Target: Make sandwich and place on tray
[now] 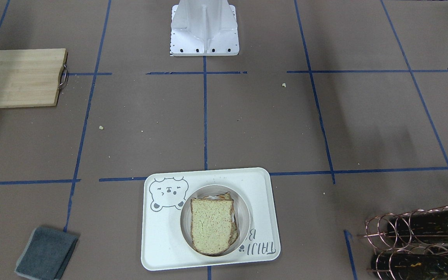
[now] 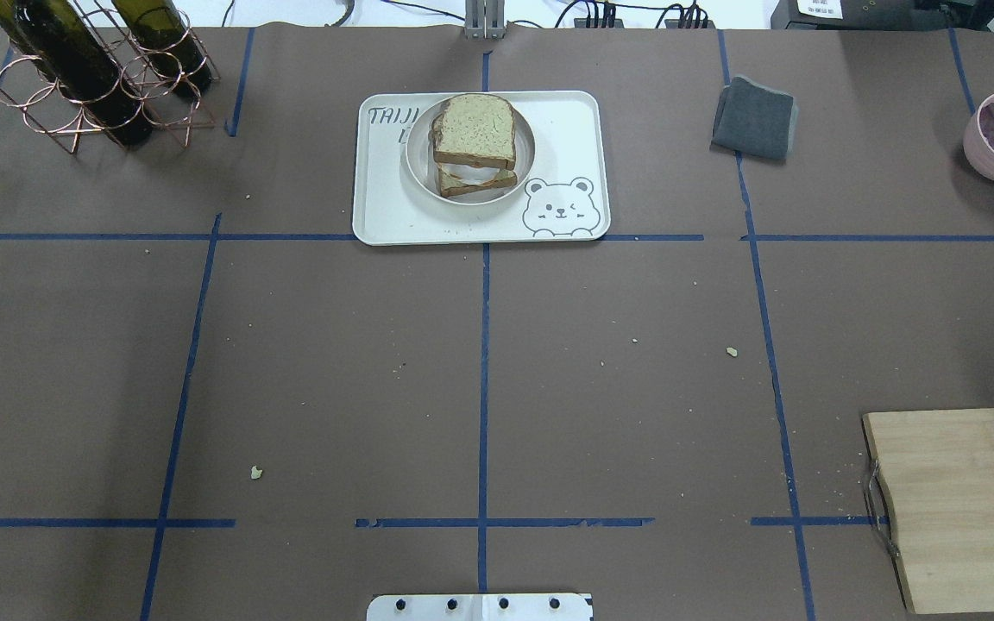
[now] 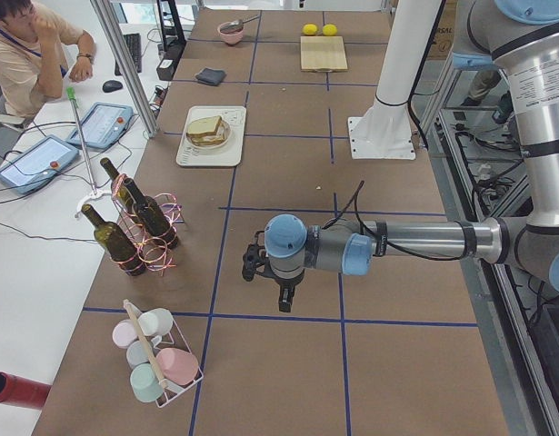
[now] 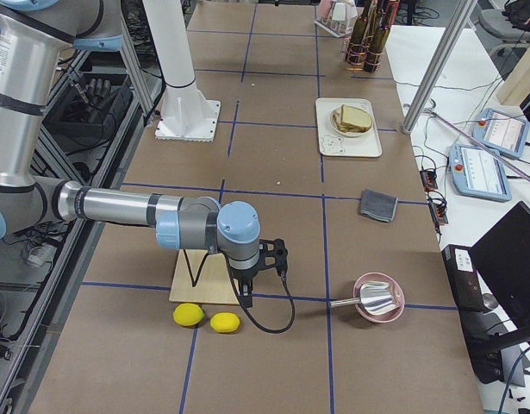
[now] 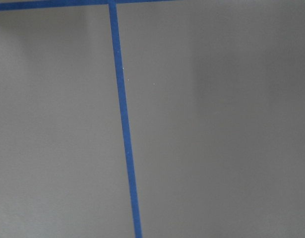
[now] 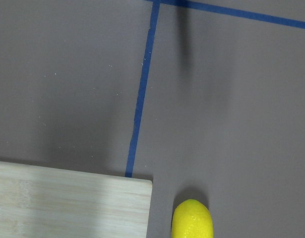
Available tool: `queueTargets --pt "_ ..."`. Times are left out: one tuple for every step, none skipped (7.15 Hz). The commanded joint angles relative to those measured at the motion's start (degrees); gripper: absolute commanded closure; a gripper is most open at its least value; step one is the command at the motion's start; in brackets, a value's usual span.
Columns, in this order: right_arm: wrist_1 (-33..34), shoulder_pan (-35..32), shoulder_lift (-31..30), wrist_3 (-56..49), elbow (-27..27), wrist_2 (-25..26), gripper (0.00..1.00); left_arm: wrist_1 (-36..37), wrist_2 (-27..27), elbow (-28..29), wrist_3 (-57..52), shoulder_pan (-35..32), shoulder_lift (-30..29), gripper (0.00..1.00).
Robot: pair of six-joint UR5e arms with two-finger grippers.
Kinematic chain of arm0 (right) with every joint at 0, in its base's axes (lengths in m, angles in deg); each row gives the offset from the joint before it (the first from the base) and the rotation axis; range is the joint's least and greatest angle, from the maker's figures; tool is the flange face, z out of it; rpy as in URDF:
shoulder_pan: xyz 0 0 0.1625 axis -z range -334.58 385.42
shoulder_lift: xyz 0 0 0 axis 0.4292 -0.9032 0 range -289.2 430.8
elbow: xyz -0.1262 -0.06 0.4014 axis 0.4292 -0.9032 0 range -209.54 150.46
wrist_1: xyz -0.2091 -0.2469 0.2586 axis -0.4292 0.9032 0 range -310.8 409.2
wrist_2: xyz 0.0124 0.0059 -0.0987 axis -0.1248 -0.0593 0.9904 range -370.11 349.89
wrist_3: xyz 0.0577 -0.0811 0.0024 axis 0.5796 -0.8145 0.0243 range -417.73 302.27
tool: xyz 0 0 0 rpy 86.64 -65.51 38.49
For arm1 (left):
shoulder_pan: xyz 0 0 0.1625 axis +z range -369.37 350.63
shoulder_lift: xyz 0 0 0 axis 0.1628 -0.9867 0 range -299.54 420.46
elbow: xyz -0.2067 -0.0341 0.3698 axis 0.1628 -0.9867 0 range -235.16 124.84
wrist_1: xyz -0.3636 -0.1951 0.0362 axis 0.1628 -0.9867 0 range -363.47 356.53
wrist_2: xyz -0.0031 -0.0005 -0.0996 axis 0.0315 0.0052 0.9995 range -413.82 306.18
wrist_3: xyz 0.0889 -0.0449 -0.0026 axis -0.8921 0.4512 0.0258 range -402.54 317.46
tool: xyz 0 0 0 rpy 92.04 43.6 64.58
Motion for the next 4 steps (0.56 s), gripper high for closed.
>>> queueTargets --pt "-0.18 0.00 -0.04 0.00 -0.06 0.00 0.00 5.93 -3.69 0.07 -7.64 -5.61 -0.20 0.00" --pt "-0.18 0.00 -0.30 0.09 -0.06 0.00 0.00 5.96 -3.70 0.33 -7.64 -6.33 0.06 0.00" --pt "-0.27 0.00 -0.30 0.09 -0.06 0.00 0.00 5.96 -3.79 -0.10 -7.64 -6.69 0.76 0.00" --pt "-0.27 0.00 -0.39 0.17 -0.06 0.00 0.00 5.96 -3.87 0.42 -7.72 -7.04 0.77 0.00"
